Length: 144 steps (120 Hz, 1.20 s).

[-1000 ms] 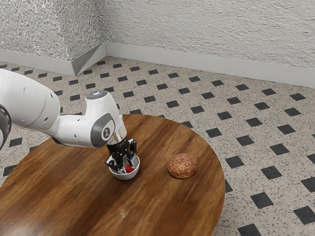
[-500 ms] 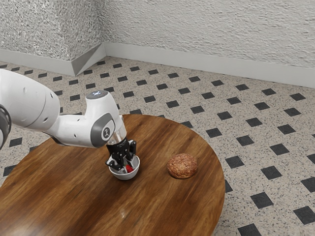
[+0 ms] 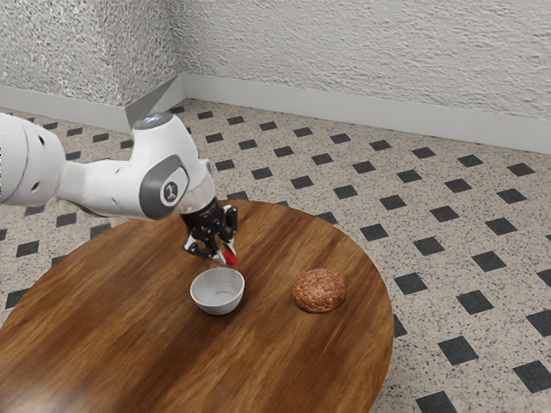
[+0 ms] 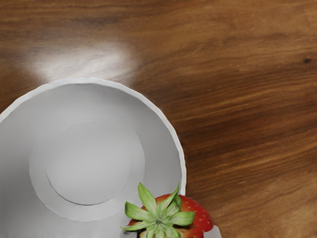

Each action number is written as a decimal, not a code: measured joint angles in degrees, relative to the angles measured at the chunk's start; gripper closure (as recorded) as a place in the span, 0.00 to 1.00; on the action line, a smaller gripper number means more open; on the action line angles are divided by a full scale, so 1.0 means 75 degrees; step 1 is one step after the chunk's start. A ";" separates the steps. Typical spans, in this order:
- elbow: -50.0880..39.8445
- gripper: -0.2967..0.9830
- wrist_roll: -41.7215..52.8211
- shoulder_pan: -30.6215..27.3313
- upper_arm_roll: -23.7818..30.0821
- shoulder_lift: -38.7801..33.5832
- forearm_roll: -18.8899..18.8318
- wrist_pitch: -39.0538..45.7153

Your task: Take strawberry from the bowl

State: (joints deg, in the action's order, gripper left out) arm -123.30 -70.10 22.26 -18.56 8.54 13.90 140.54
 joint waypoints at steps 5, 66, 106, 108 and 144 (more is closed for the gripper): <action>0.0399 0.79 -0.0013 -0.0005 0.0003 0.0176 -0.0136 -0.0068; 0.4263 0.81 0.0016 -0.1218 0.1327 0.3656 -0.0591 -0.1253; 0.3987 0.67 0.0044 -0.0768 0.1327 0.3562 -0.0380 -0.1340; 0.3985 0.65 0.0050 -0.0767 0.1324 0.3554 -0.0373 -0.1337; 0.3667 0.33 0.0161 -0.0780 0.1287 0.1588 -0.0647 -0.1843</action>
State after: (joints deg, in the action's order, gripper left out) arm -95.79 -68.89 16.41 -8.91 20.45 9.05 126.72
